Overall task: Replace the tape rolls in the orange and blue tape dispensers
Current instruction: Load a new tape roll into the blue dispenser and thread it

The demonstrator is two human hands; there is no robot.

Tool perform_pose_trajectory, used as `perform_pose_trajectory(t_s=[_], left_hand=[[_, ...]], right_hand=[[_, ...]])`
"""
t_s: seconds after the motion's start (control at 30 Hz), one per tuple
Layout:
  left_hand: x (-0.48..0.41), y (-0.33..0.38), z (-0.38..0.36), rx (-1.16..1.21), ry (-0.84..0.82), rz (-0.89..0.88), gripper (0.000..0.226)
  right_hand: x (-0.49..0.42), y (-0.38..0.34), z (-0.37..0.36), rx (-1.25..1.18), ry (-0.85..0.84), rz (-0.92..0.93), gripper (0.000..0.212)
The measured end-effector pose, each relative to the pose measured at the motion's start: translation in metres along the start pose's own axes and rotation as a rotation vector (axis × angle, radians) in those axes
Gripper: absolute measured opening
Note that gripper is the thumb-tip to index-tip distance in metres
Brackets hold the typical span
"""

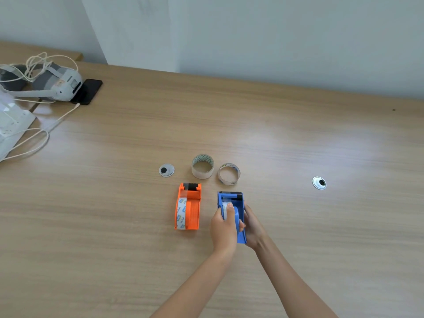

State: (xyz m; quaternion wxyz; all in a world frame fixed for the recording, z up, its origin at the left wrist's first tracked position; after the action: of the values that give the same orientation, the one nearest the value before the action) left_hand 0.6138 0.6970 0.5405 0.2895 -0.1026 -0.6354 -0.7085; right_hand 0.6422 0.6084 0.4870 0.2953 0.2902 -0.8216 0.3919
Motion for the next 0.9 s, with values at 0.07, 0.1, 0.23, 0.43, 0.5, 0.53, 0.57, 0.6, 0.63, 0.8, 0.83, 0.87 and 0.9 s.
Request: perform_pose_trajectory(t_s=[0.07, 0.1, 0.23, 0.43, 0.5, 0.53, 0.57, 0.6, 0.63, 0.8, 0.83, 0.87, 0.9], left_hand=[[-0.015, -0.006, -0.004, -0.014, 0.006, 0.048, 0.043], [-0.021, -0.007, -0.005, -0.012, 0.010, 0.062, 0.043], [-0.050, -0.009, -0.007, -0.038, 0.015, 0.065, 0.041], [-0.078, -0.022, -0.010, -0.069, 0.038, 0.101, 0.046], [-0.082, -0.019, -0.012, -0.072, 0.045, 0.096, 0.046], [-0.083, -0.016, -0.013, -0.070, 0.049, 0.098, 0.045], [-0.085, -0.015, -0.014, -0.068, 0.051, 0.106, 0.045], [-0.085, -0.015, -0.016, -0.070, 0.049, 0.112, 0.044], [-0.085, -0.015, -0.018, -0.075, 0.043, 0.115, 0.044], [-0.082, -0.022, -0.027, -0.074, 0.024, 0.120, 0.040], [-0.082, -0.024, -0.028, -0.082, 0.013, 0.117, 0.038], [-0.081, -0.026, -0.029, -0.094, 0.000, 0.116, 0.037], [-0.079, -0.029, -0.029, -0.106, -0.011, 0.115, 0.036]], right_hand=[[-0.015, 0.003, 0.006, 0.019, 0.062, -0.030, 0.055], [-0.021, 0.003, 0.007, 0.027, 0.083, -0.043, 0.051], [-0.038, -0.002, 0.002, 0.054, 0.093, -0.060, 0.047], [-0.067, -0.002, 0.009, 0.179, 0.186, -0.015, 0.052], [-0.076, -0.005, 0.013, 0.226, 0.286, 0.039, 0.044], [-0.079, -0.006, 0.014, 0.239, 0.338, 0.049, 0.041], [-0.080, -0.008, 0.013, 0.255, 0.385, 0.053, 0.036], [-0.081, -0.011, 0.013, 0.280, 0.429, 0.061, 0.030], [-0.081, -0.013, 0.013, 0.305, 0.467, 0.081, 0.026], [-0.072, -0.019, 0.017, 0.583, 0.572, 0.312, 0.037], [-0.067, -0.019, 0.017, 0.687, 0.579, 0.376, 0.040], [-0.060, -0.019, 0.016, 0.787, 0.592, 0.435, 0.040], [-0.054, -0.019, 0.015, 0.875, 0.619, 0.489, 0.037]])
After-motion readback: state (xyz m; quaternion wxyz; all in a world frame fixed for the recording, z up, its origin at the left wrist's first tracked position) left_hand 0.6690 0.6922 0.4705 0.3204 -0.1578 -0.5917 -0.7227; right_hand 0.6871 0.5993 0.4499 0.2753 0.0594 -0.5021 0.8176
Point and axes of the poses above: each hand's wrist, its own x-axis away from the middle knuckle, its own z-axis out of the back of the hand, y = z × x, the point moved 2 cm from there along -x, towards the middle knuckle, and after that the axes turned 8 degrees about -x, right-handed, at the moved point
